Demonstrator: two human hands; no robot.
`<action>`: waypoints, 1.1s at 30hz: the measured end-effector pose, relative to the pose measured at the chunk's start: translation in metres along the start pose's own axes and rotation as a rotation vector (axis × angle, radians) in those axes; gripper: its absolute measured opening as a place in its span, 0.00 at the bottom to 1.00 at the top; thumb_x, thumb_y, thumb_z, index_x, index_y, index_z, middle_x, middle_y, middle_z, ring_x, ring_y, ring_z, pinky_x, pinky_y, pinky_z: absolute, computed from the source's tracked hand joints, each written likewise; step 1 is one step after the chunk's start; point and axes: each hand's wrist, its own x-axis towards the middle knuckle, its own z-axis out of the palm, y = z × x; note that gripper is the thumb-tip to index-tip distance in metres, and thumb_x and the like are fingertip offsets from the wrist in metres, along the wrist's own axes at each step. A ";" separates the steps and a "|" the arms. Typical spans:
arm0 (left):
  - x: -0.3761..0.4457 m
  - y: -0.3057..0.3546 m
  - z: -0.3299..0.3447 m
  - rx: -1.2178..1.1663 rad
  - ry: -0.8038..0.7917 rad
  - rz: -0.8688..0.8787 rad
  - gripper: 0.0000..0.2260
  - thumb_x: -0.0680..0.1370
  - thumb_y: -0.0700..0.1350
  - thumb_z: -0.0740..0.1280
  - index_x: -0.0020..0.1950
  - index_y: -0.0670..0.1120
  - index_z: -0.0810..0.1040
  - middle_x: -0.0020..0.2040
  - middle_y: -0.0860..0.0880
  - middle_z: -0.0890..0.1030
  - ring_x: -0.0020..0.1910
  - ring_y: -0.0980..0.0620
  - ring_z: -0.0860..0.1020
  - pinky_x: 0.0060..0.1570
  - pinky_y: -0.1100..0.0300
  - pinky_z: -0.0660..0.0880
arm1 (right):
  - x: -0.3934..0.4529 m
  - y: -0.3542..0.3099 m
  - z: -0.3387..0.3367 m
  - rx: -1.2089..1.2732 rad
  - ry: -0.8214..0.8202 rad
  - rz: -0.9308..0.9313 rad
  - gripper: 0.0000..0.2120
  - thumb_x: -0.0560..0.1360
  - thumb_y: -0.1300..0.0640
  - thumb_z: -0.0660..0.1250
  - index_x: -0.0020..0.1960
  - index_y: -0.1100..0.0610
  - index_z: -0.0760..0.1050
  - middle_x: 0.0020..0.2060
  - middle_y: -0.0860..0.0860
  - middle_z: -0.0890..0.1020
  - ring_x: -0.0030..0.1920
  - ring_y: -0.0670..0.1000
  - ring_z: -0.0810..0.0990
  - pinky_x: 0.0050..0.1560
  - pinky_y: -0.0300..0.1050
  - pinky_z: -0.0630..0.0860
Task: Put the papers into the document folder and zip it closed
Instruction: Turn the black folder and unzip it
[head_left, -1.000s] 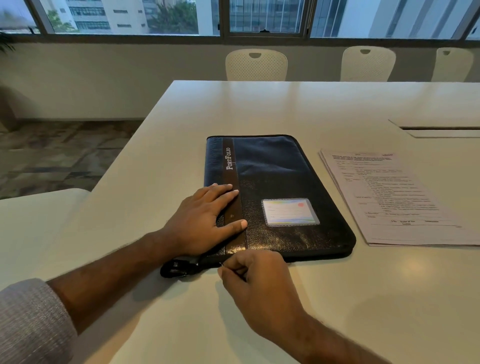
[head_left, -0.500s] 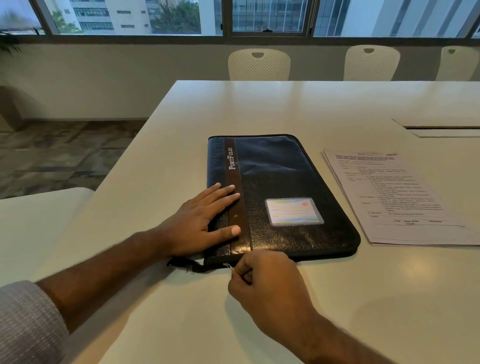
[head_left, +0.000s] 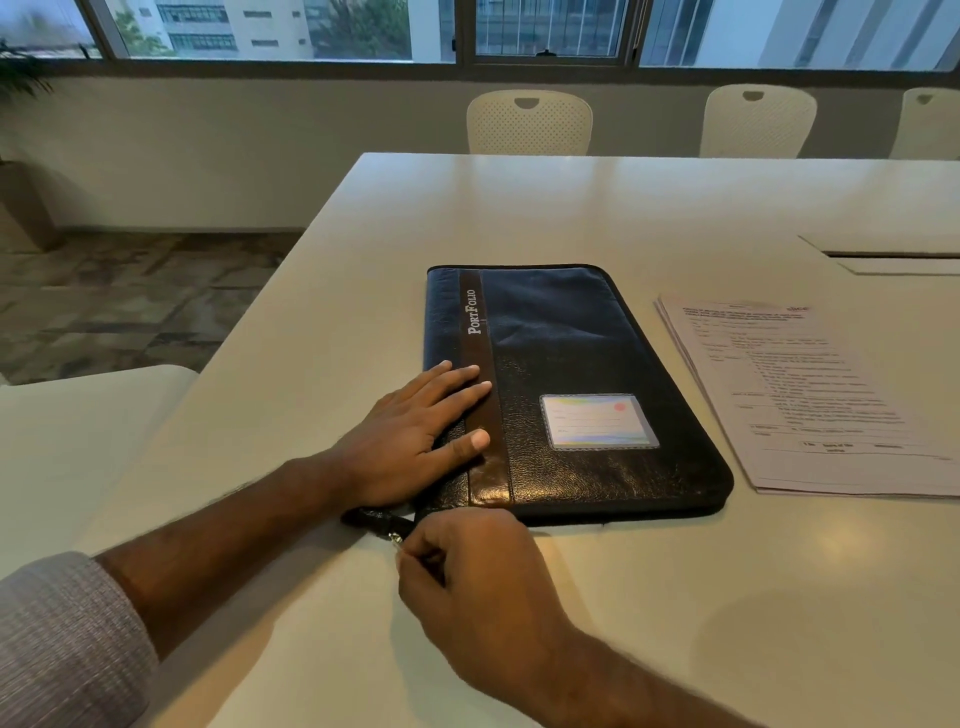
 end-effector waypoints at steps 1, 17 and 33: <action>0.000 0.000 0.000 -0.001 -0.004 -0.001 0.33 0.75 0.69 0.46 0.79 0.59 0.50 0.80 0.58 0.48 0.77 0.59 0.41 0.75 0.50 0.47 | 0.001 0.000 0.001 0.003 0.003 0.008 0.08 0.72 0.52 0.65 0.40 0.54 0.81 0.33 0.48 0.83 0.32 0.47 0.79 0.37 0.43 0.78; 0.002 -0.003 -0.003 -0.004 0.019 0.013 0.35 0.74 0.70 0.50 0.79 0.59 0.53 0.80 0.60 0.50 0.77 0.60 0.42 0.76 0.47 0.51 | 0.004 0.019 -0.041 0.054 0.010 0.013 0.19 0.73 0.39 0.64 0.38 0.53 0.81 0.28 0.48 0.80 0.29 0.46 0.75 0.33 0.46 0.75; 0.027 0.123 0.031 0.054 0.223 0.220 0.28 0.73 0.68 0.63 0.69 0.56 0.71 0.69 0.55 0.74 0.69 0.55 0.68 0.69 0.51 0.66 | -0.007 0.117 -0.153 -0.045 0.586 0.303 0.06 0.78 0.57 0.64 0.46 0.50 0.78 0.38 0.43 0.80 0.40 0.41 0.78 0.32 0.28 0.68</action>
